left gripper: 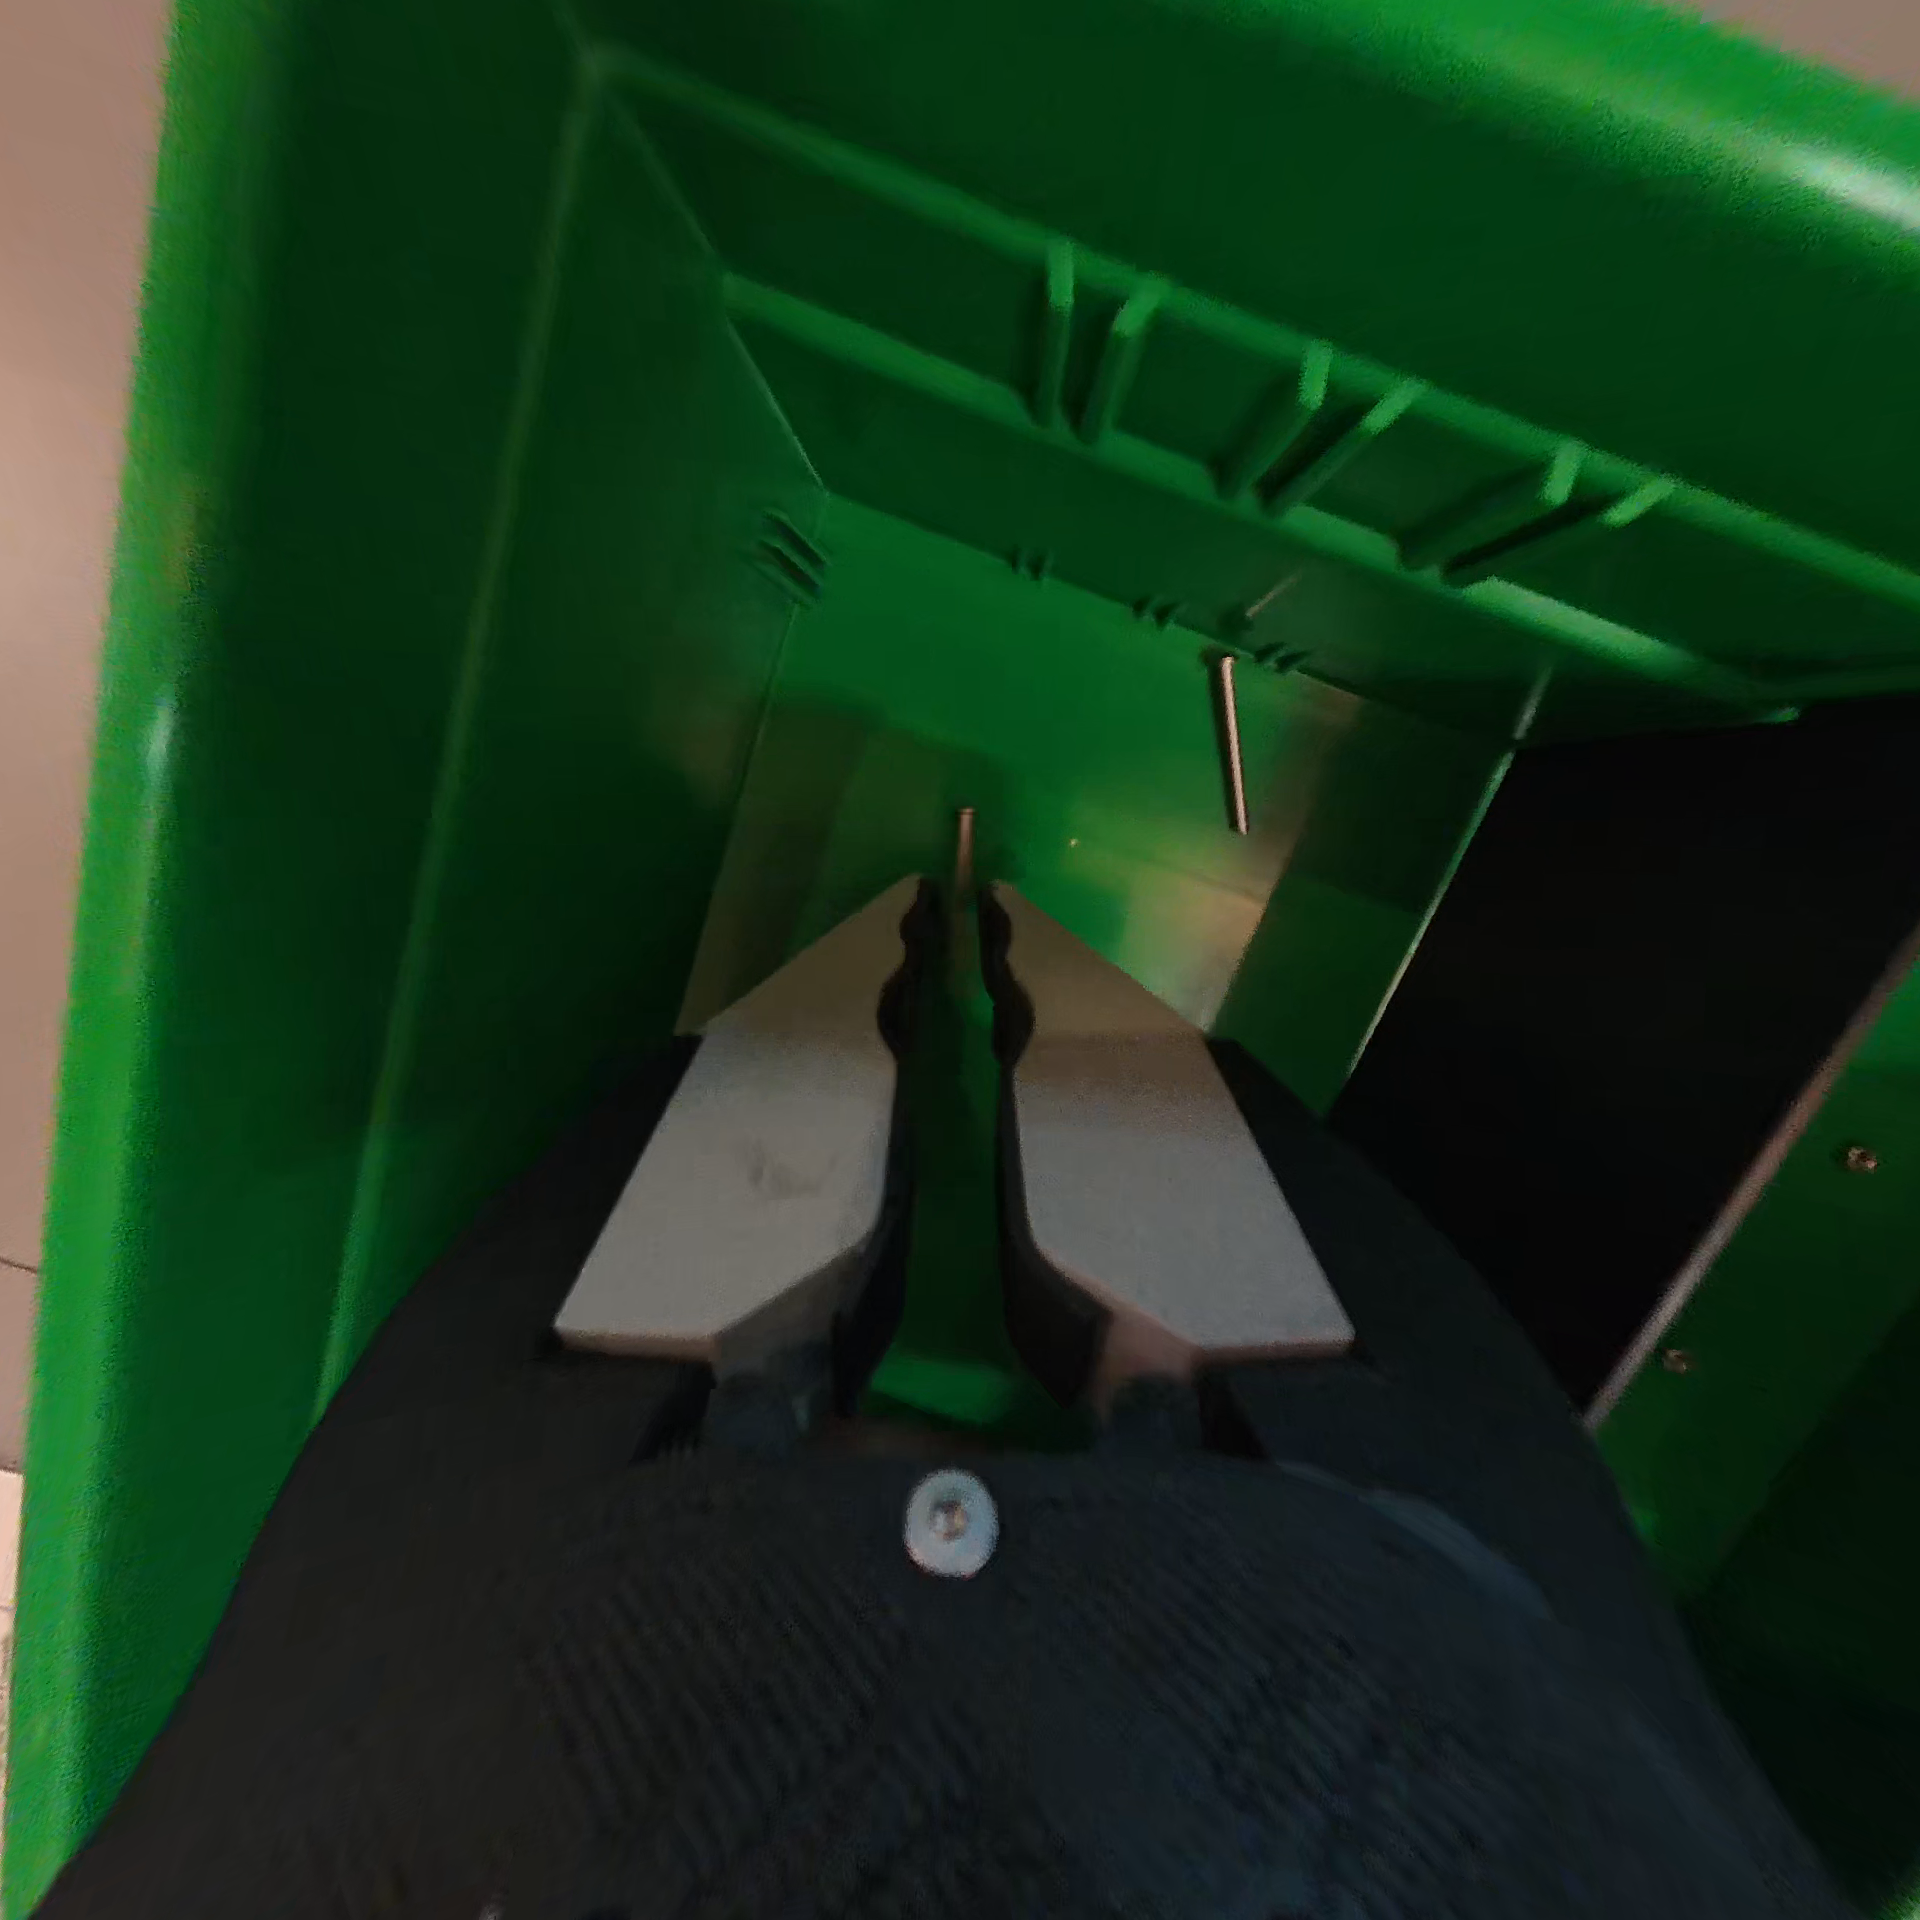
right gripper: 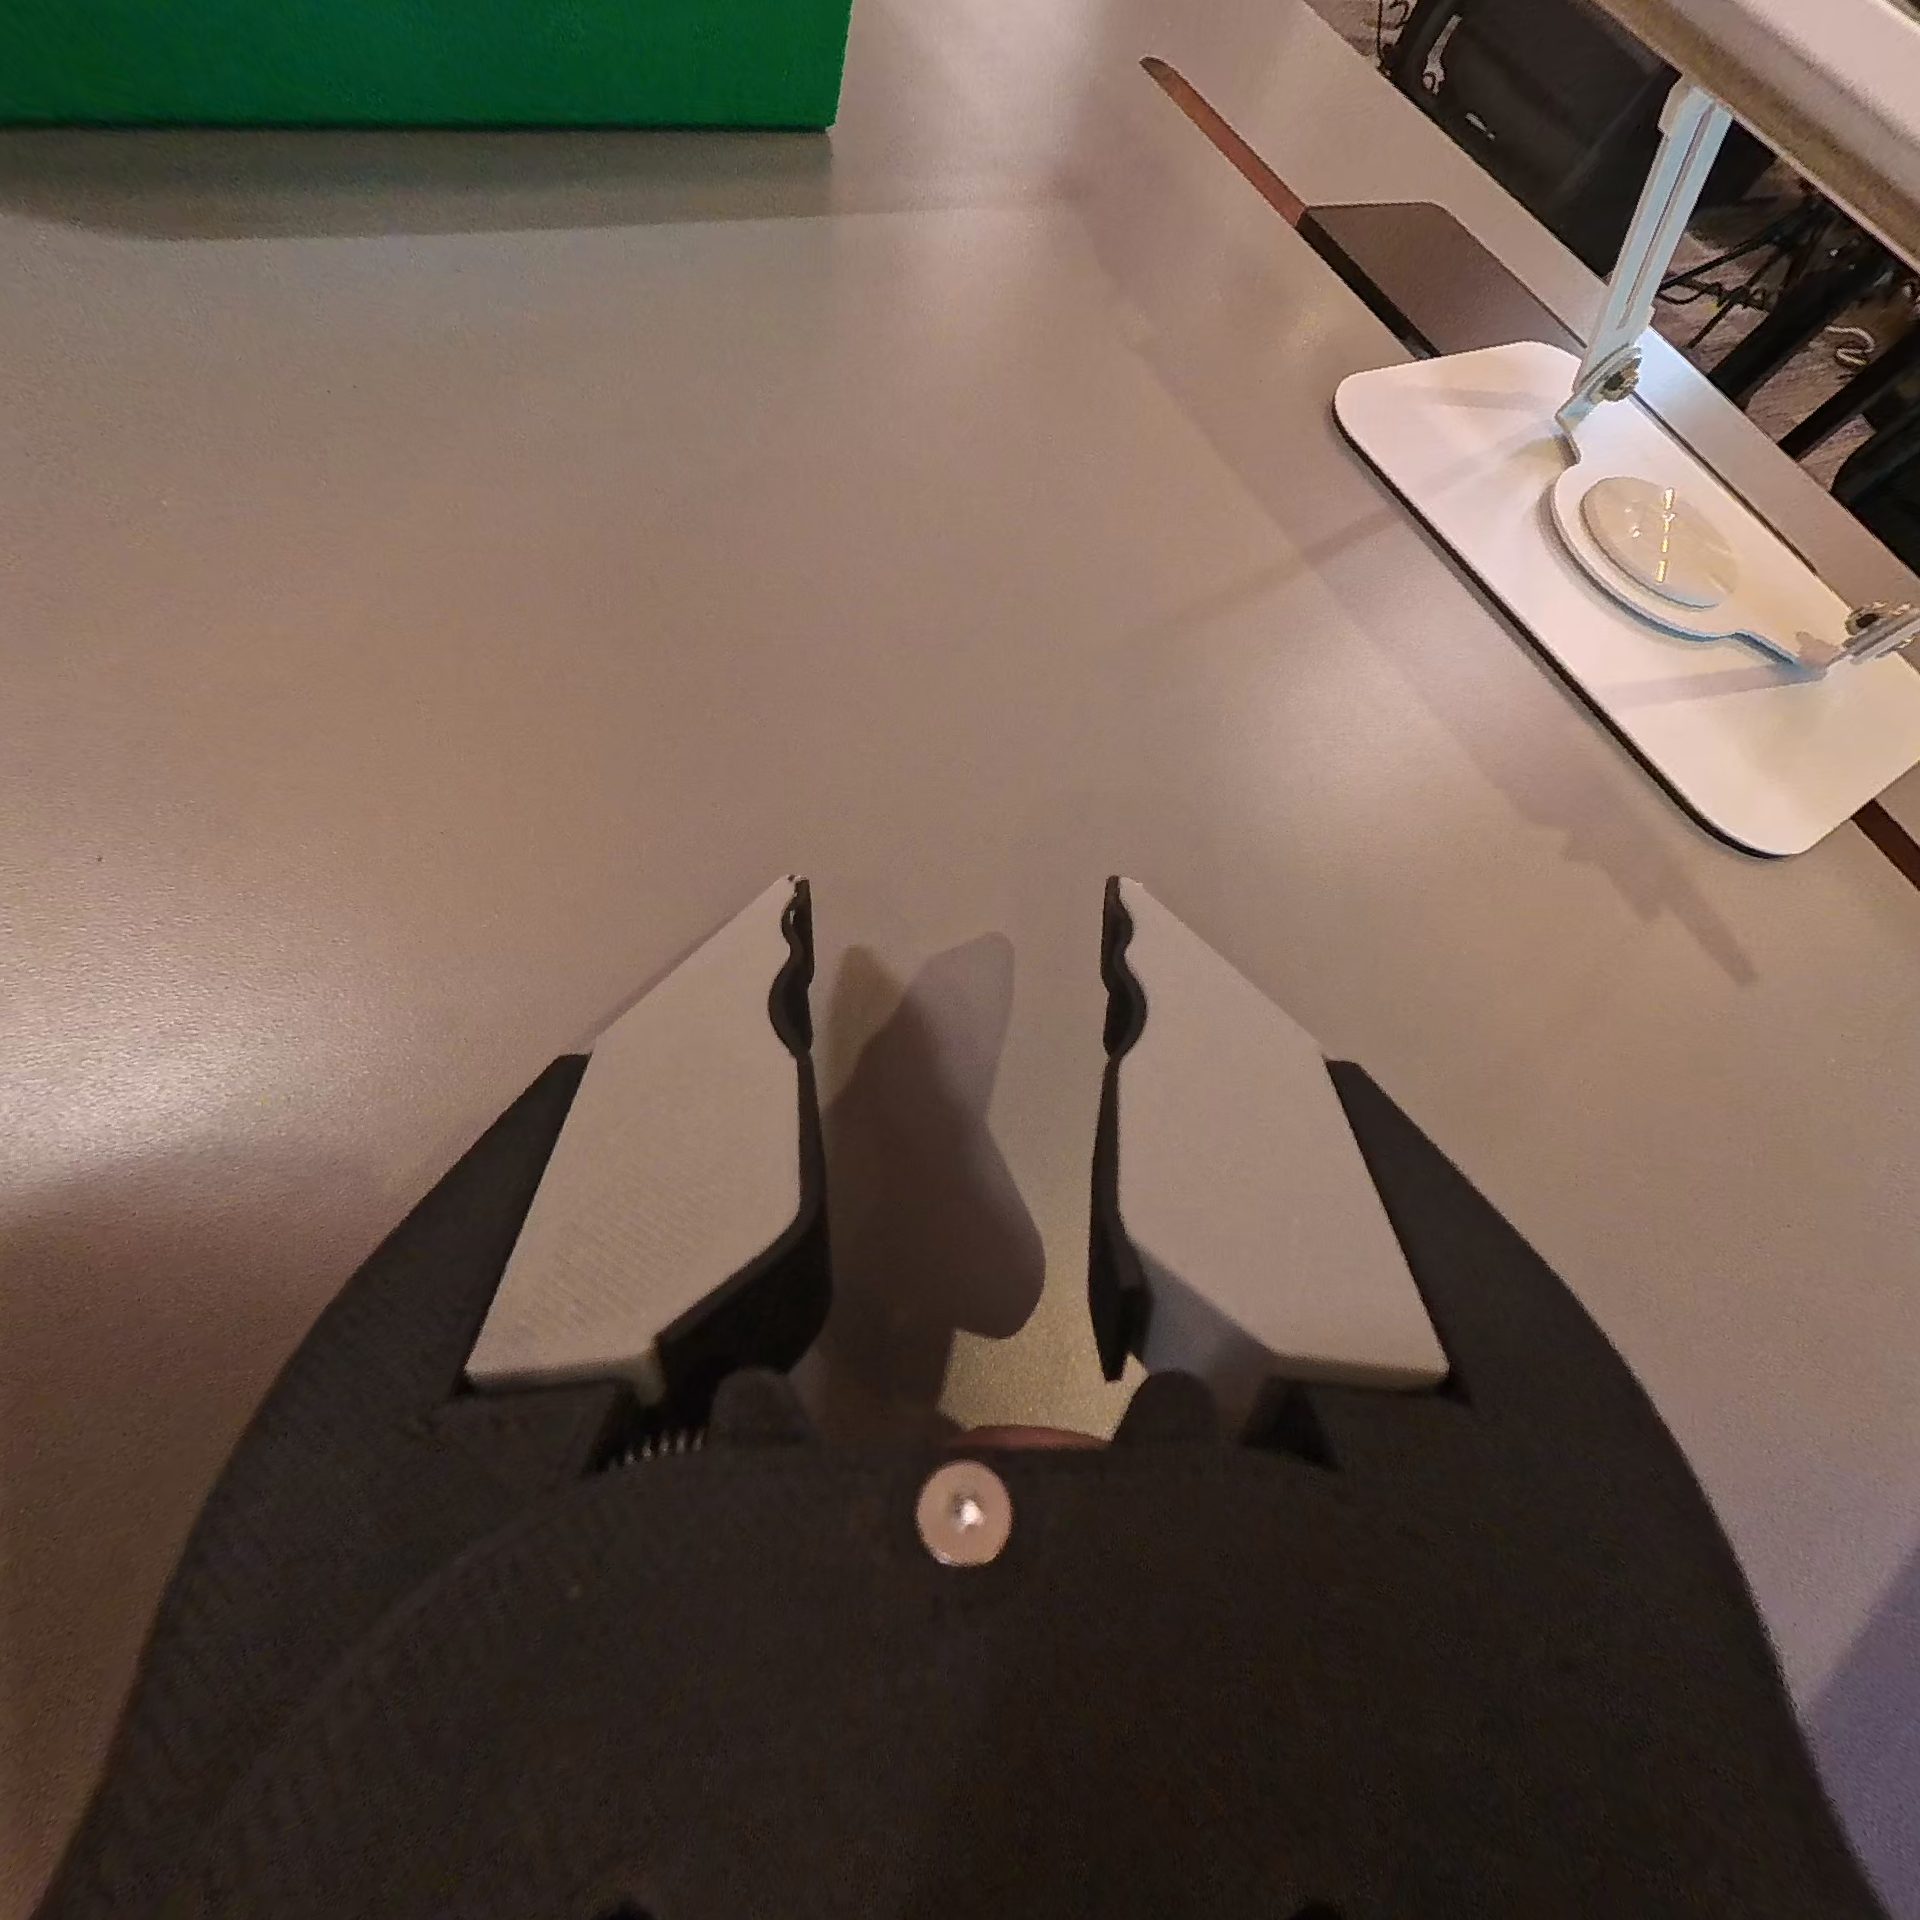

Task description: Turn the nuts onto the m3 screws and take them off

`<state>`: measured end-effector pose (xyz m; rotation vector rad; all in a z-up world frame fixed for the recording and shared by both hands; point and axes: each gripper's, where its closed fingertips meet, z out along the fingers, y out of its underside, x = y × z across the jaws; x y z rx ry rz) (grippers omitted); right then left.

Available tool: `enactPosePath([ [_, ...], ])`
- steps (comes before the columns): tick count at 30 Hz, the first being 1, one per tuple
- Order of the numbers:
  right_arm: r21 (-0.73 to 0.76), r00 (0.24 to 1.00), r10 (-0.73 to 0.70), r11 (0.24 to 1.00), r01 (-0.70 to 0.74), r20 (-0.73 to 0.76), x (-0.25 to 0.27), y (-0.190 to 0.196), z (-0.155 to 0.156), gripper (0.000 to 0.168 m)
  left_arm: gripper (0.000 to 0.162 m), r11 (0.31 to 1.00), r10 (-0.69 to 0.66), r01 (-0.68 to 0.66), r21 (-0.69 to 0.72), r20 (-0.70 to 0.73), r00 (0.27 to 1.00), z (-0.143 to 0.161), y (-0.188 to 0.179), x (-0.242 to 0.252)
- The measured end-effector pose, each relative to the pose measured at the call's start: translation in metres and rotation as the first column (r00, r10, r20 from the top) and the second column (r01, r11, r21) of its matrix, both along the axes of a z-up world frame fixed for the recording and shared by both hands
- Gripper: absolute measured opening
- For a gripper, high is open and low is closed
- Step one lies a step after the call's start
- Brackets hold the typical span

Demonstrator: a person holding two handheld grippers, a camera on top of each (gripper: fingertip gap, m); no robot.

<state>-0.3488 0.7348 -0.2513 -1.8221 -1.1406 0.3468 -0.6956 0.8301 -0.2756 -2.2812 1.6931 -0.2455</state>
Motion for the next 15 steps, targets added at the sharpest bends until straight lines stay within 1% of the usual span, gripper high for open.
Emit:
enactPosePath([
  [7,-0.006,1.000,0.004,1.000,-0.004,-0.006,-0.0002,-0.0005,0.0001,0.053,0.007,1.000,0.020,-0.019,-0.010,0.021,1.000,-0.0005,-0.0001,0.0002],
  [8,-0.008,1.000,0.005,1.000,-0.005,-0.005,-0.0003,-0.0007,-0.0002,0.053,0.003,1.000,0.029,-0.029,0.002,0.019,0.999,-0.0007,0.0016,-0.0002],
  [12,-0.010,1.000,0.010,1.000,-0.010,-0.002,-0.0008,-0.0013,-0.0009,0.051,0.001,1.000,0.020,-0.020,0.022,0.002,1.000,-0.0004,0.0018,-0.0005],
  [15,-0.007,1.000,0.011,1.000,-0.011,-0.007,-0.0007,-0.0015,0.0000,0.051,0.001,0.998,0.016,-0.015,0.065,-0.022,1.000,0.0040,0.0032,-0.0041],
])
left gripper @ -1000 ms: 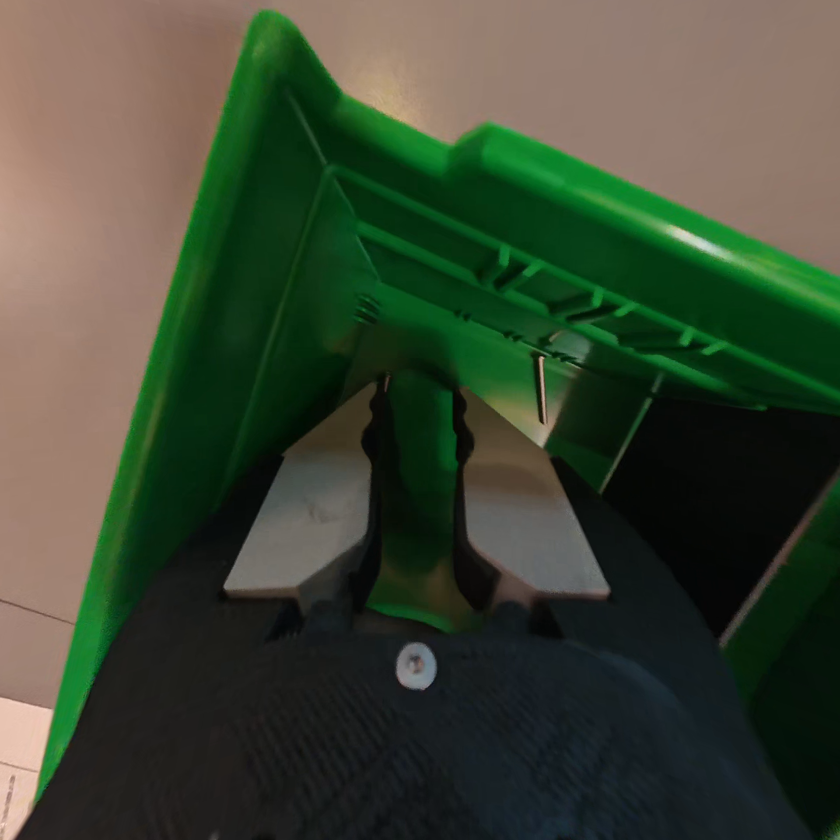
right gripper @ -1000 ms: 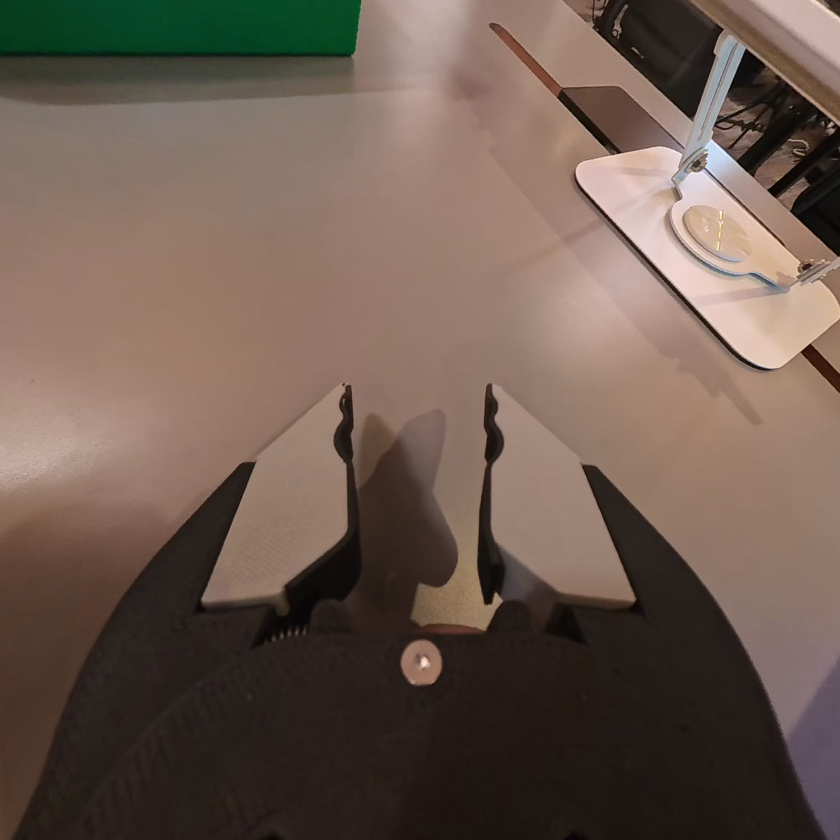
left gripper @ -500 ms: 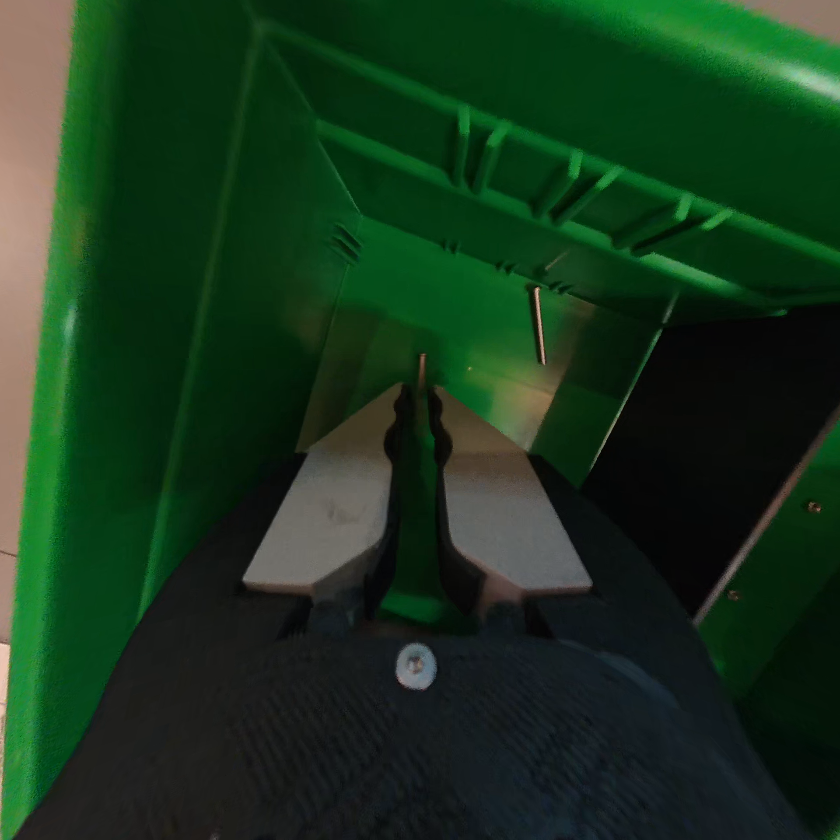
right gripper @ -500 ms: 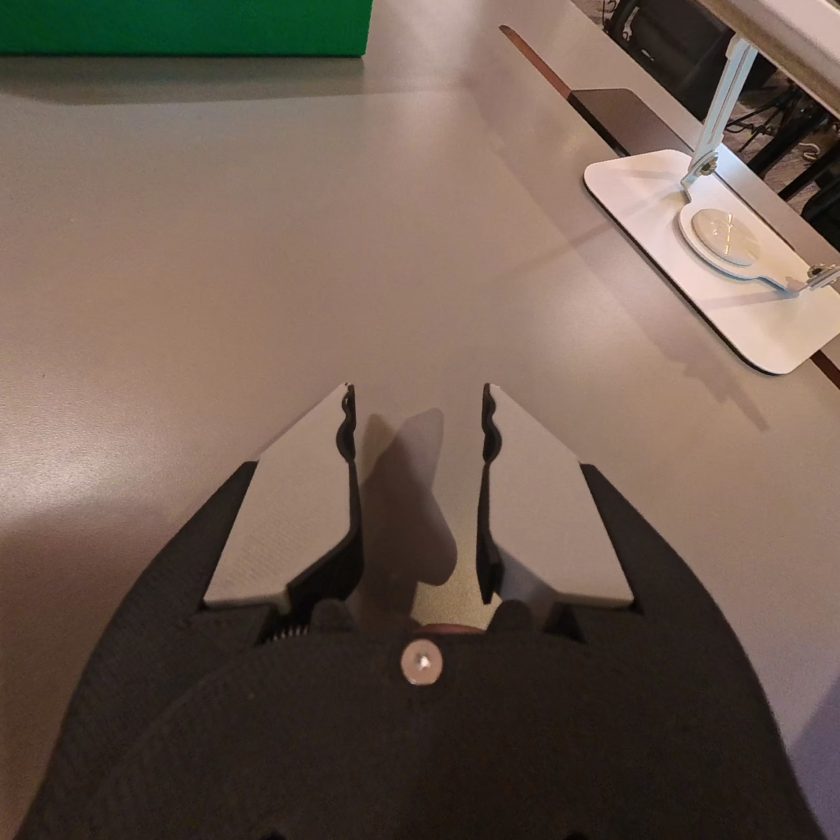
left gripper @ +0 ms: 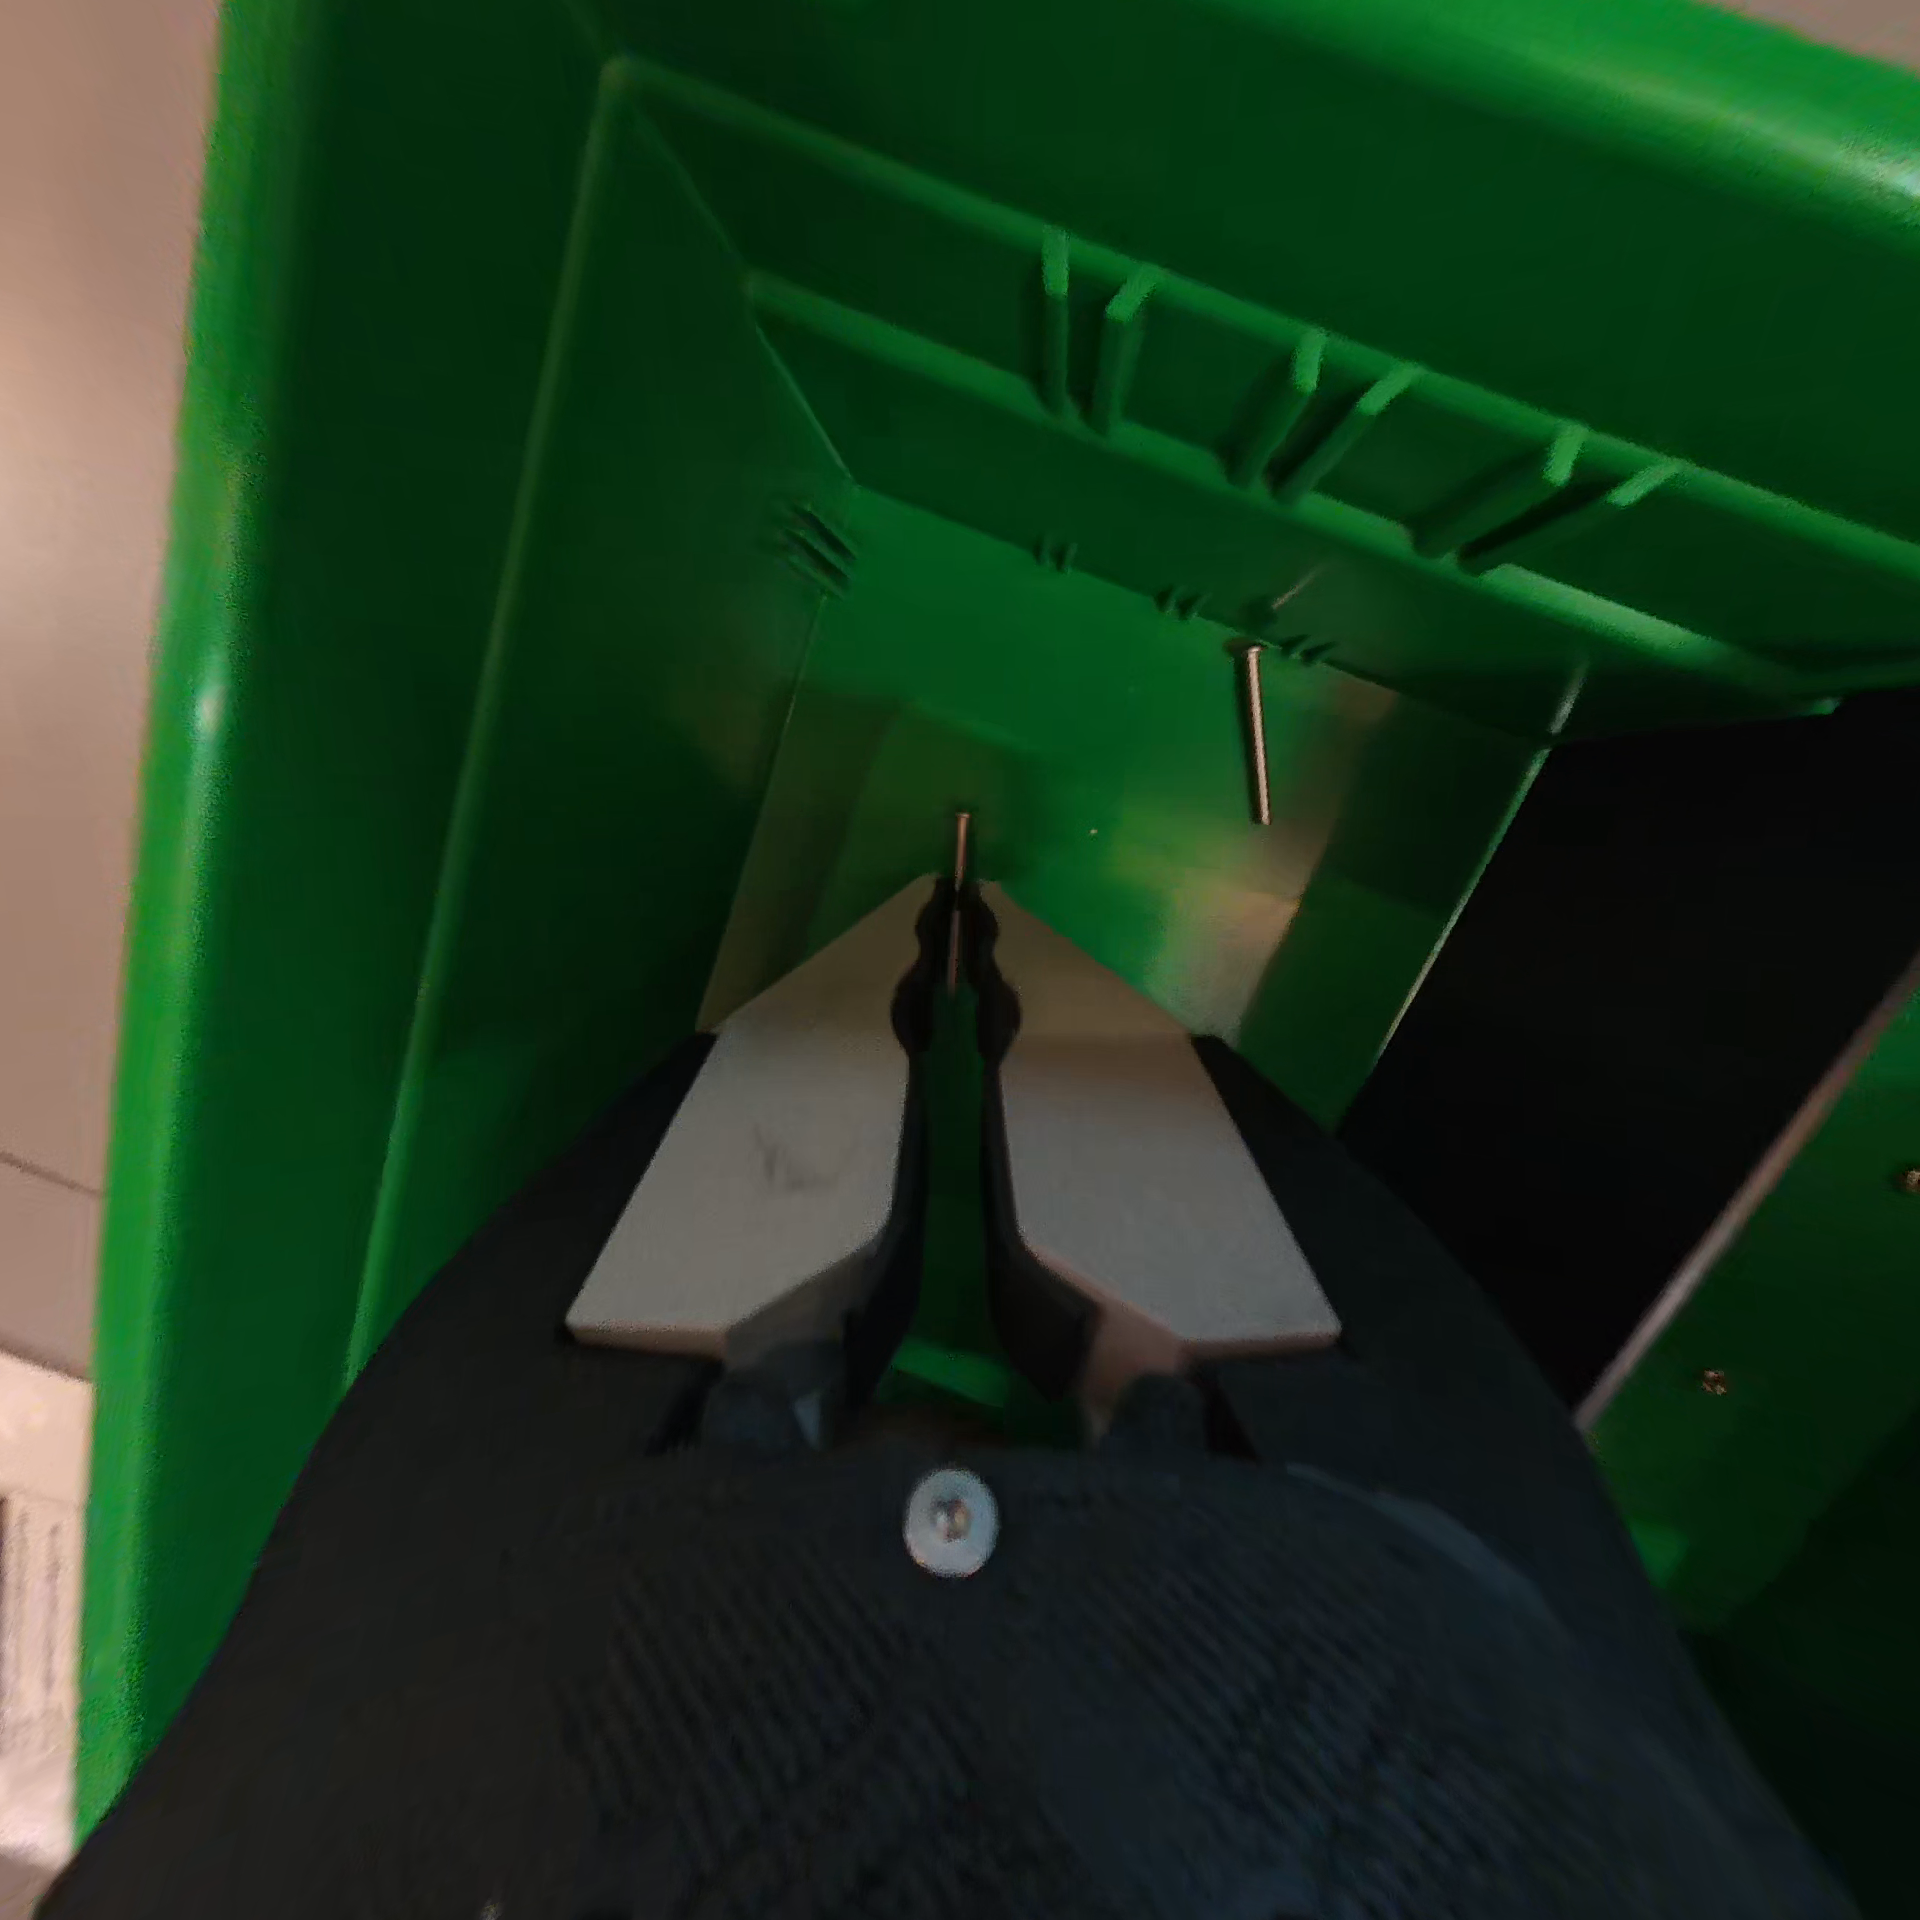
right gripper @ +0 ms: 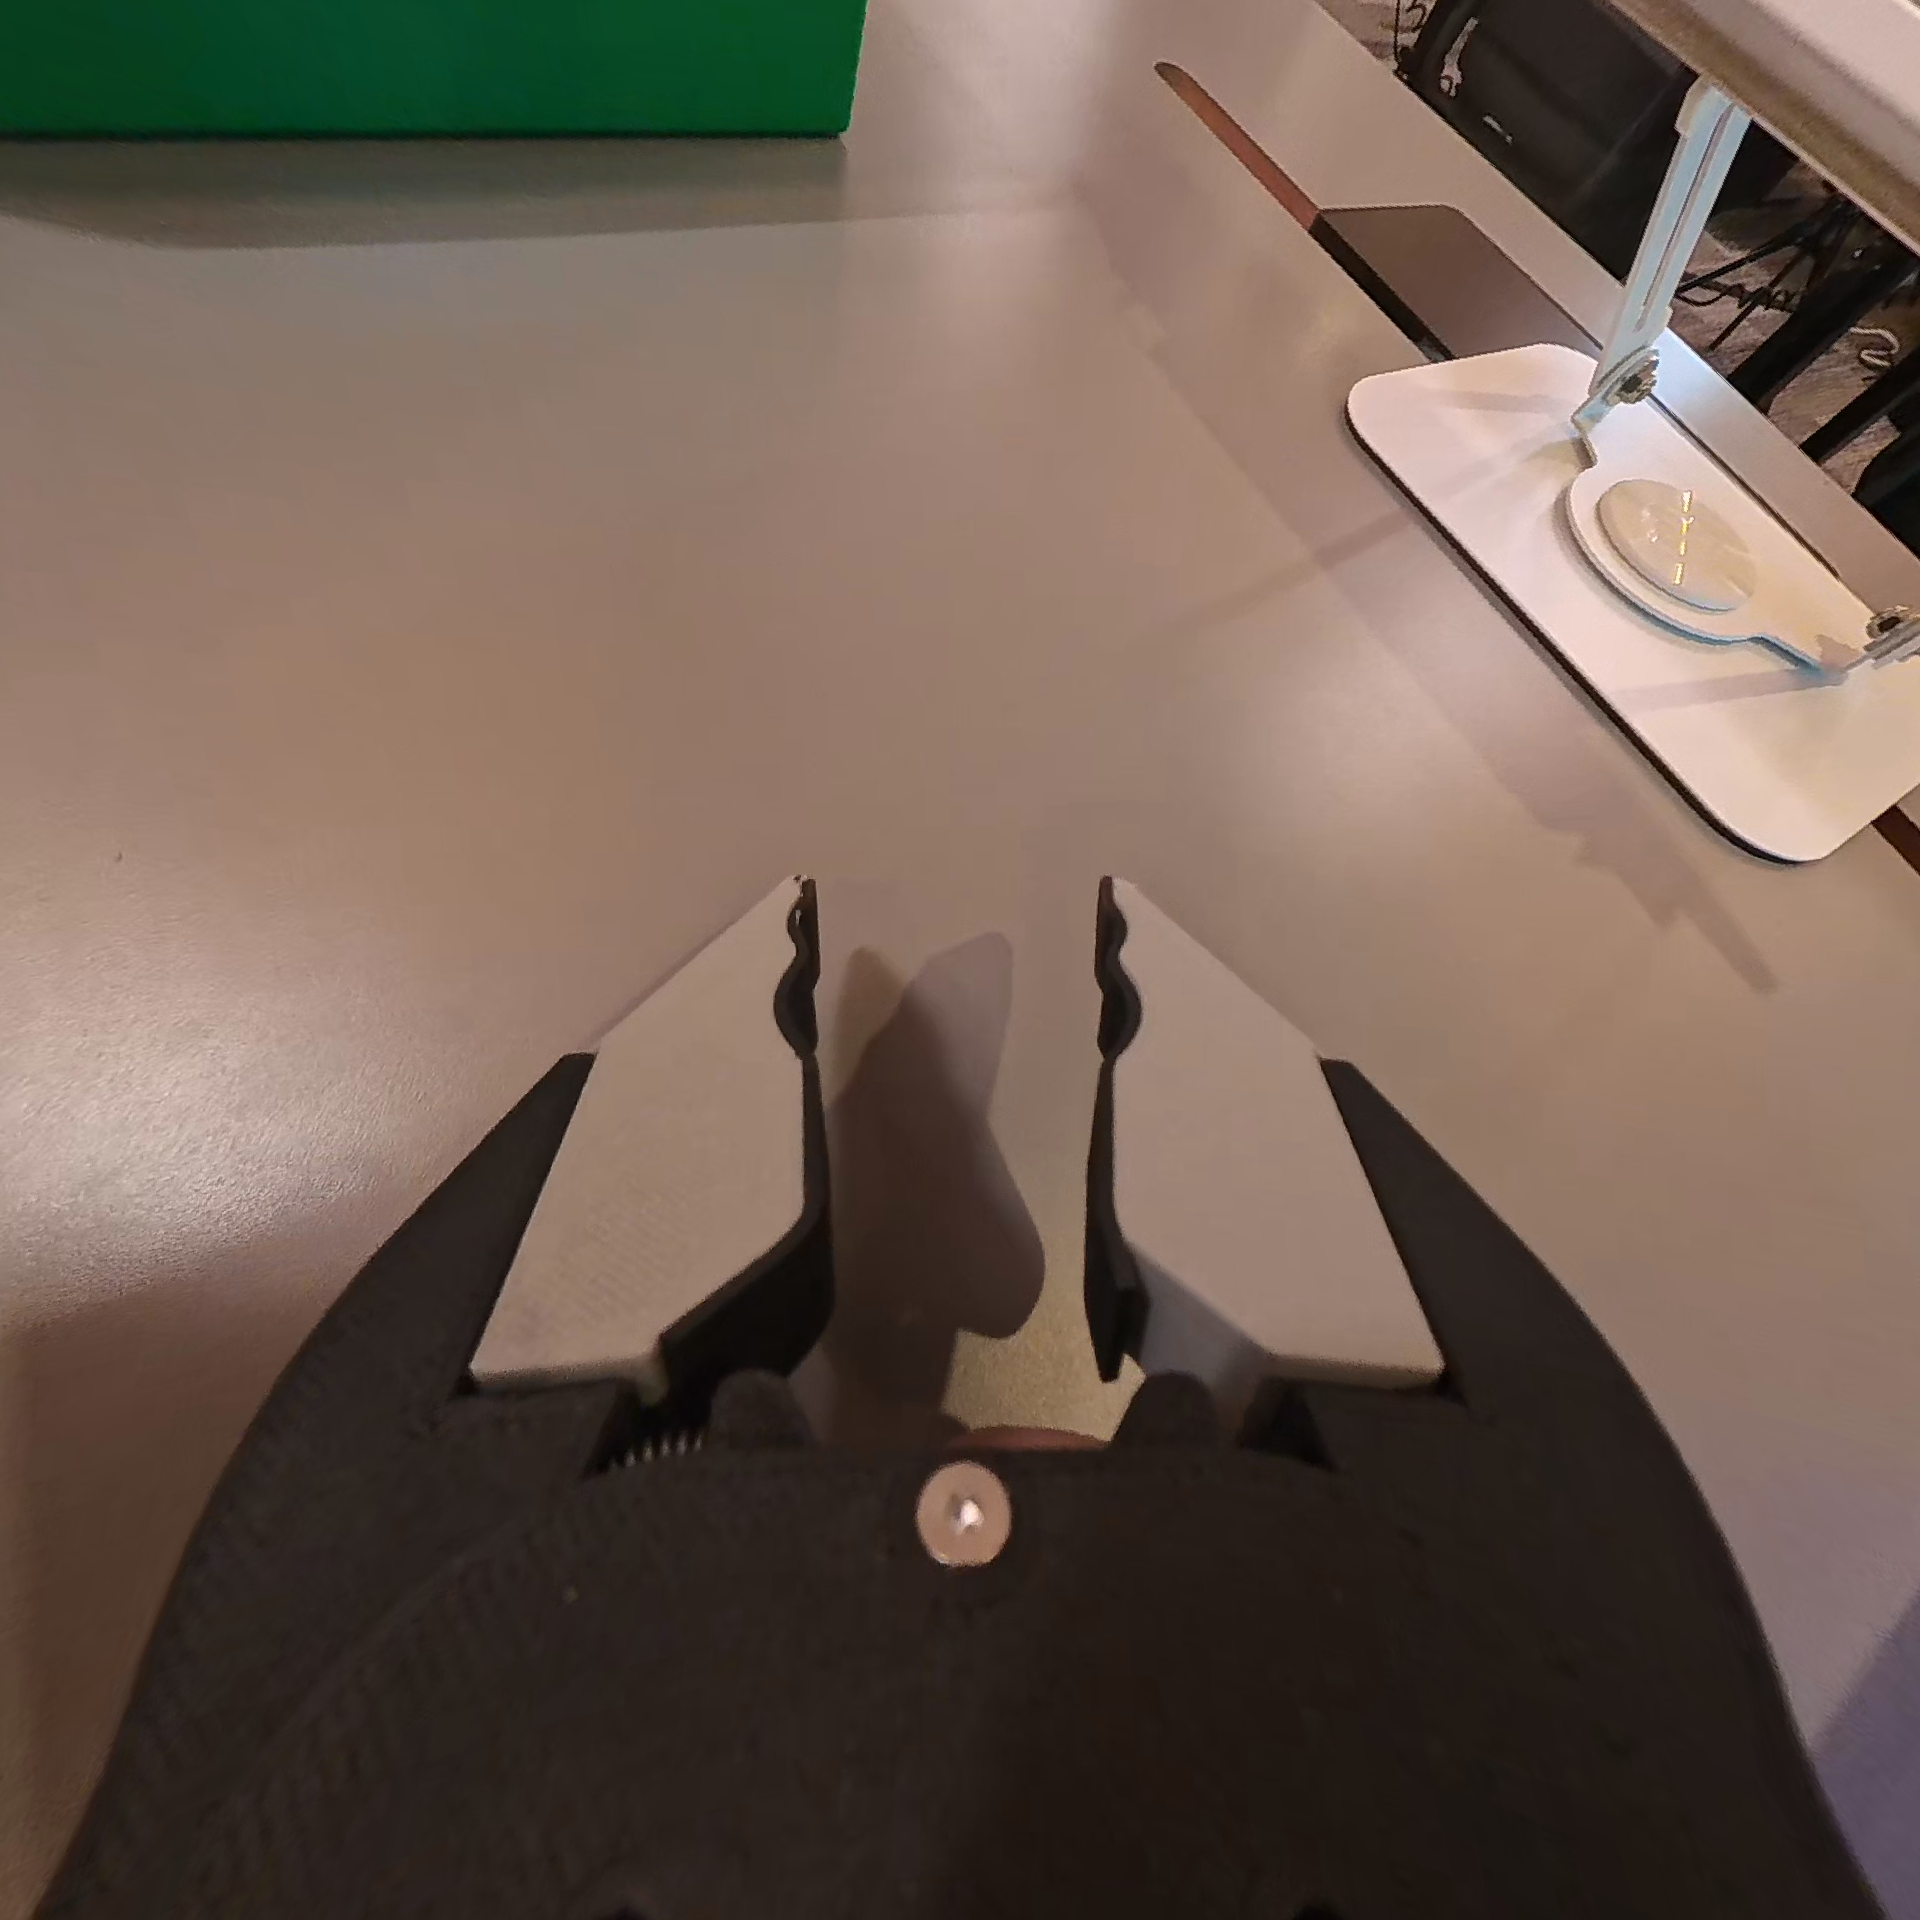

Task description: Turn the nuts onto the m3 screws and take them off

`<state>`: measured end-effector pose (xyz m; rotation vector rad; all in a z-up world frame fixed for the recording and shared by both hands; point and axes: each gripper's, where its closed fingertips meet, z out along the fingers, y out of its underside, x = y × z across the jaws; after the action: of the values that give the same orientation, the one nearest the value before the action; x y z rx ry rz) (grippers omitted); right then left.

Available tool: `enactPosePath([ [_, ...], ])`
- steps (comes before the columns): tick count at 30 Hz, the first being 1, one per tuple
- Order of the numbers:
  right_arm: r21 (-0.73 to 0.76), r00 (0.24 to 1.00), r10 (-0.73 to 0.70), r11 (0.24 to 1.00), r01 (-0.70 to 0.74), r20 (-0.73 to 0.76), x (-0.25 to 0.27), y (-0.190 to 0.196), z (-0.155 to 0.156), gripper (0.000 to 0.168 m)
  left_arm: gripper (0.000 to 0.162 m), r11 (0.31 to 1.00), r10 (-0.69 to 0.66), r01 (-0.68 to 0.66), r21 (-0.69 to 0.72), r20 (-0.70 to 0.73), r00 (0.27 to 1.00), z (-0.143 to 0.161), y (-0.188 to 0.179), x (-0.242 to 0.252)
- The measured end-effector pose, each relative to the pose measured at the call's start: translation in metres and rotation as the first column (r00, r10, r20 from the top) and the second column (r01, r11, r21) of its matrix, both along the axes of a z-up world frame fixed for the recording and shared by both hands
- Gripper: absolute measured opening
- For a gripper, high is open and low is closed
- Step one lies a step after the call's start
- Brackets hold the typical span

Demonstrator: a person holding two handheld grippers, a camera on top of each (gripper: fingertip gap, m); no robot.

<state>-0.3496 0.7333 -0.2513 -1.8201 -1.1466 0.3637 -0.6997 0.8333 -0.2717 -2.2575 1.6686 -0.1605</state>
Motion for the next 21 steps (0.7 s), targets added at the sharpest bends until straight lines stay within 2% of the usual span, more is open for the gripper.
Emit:
enactPosePath([
  [6,0.008,1.000,0.003,1.000,-0.003,-0.025,0.000,-0.001,0.004,0.050,0.000,0.989,0.021,-0.026,0.148,0.032,0.999,0.051,0.003,0.000],
  [10,0.020,0.998,0.001,1.000,0.000,-0.069,0.002,-0.001,0.011,0.046,0.000,0.962,0.007,-0.049,0.270,0.156,0.988,0.104,-0.011,0.018],
  [13,0.023,0.993,0.008,1.000,-0.005,-0.118,0.003,-0.002,0.017,0.043,0.000,0.920,-0.091,-0.054,0.389,0.346,0.934,0.157,-0.033,0.065],
  [17,-0.015,0.974,0.048,0.998,-0.053,-0.219,0.000,-0.013,0.029,0.042,0.000,0.830,-0.267,-0.062,0.555,0.491,0.829,0.215,-0.080,0.158],
  [19,-0.026,0.961,0.070,0.997,-0.079,-0.267,-0.001,-0.020,0.038,0.043,0.000,0.817,-0.300,-0.102,0.568,0.569,0.766,0.227,-0.110,0.210],
  [21,-0.003,0.944,0.106,0.994,-0.113,-0.312,-0.001,-0.029,0.053,0.045,0.000,0.834,-0.291,-0.164,0.527,0.672,0.681,0.225,-0.136,0.258],
])
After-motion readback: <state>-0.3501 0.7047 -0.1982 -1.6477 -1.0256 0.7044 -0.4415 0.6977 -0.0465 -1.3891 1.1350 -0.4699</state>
